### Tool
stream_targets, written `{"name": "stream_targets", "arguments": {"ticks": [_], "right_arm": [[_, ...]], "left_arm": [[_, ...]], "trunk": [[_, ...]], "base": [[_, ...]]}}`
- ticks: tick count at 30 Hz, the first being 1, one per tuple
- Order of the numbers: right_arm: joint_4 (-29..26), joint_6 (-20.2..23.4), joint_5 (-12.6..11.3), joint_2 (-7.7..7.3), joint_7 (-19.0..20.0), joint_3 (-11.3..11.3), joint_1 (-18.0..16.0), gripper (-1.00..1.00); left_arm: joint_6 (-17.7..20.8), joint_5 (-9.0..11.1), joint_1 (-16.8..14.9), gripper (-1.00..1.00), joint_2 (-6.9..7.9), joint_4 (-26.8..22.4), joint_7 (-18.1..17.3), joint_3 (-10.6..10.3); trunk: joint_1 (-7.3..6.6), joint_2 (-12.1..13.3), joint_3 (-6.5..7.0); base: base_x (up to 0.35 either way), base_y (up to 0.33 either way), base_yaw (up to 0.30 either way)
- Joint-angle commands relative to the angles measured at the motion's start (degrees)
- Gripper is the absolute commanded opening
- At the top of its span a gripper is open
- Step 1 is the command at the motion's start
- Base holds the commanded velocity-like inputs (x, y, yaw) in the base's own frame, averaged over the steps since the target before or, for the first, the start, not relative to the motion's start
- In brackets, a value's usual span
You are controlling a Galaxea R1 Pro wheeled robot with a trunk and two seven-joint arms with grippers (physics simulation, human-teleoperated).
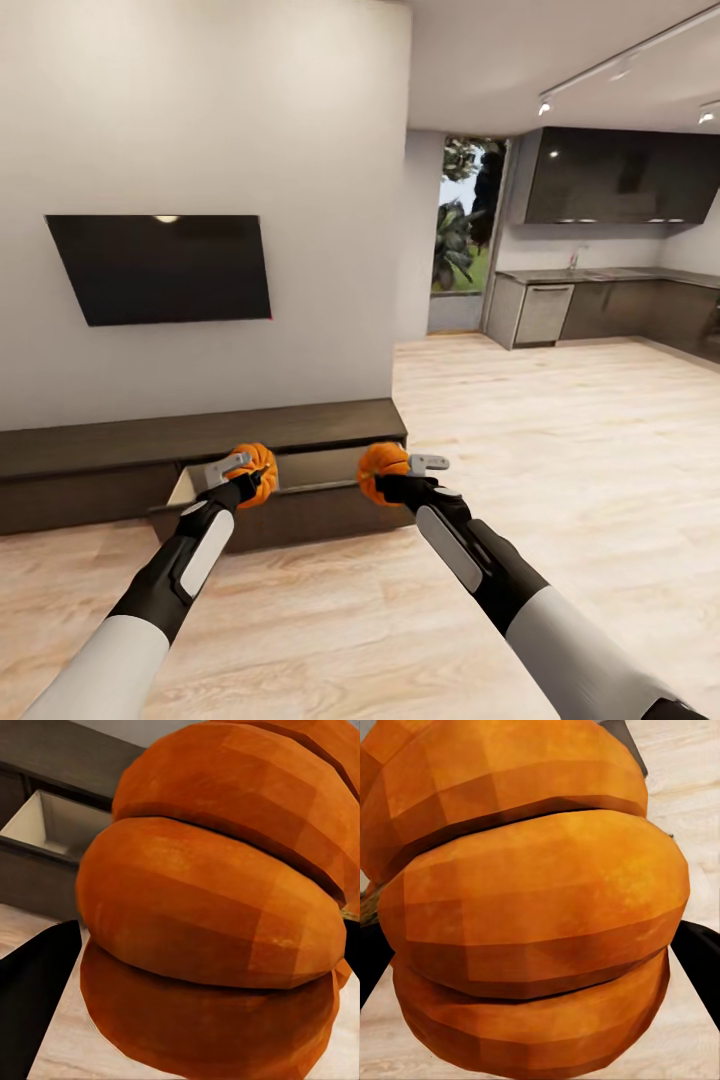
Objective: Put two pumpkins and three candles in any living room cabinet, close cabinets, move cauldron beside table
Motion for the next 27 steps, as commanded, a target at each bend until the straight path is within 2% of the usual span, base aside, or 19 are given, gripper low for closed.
{"name": "stream_targets", "arguments": {"ticks": [1, 27], "right_arm": [[-0.07, 0.05, -0.30, -0.02, -0.61, 0.12, -0.09, -1.00], [-0.32, 0.07, -0.30, -0.08, -0.52, 0.35, -0.10, -1.00]], "left_arm": [[0.14, 0.24, -0.06, -1.00, 0.09, -0.06, 0.55, -0.28], [0.16, 0.55, -0.05, -1.00, -0.08, -0.11, 0.58, -0.26]], "trunk": [[0.05, -0.09, -0.09], [0.05, -0.09, -0.09]], "base": [[0.344, 0.065, 0.000], [0.313, -0.104, 0.000]]}}
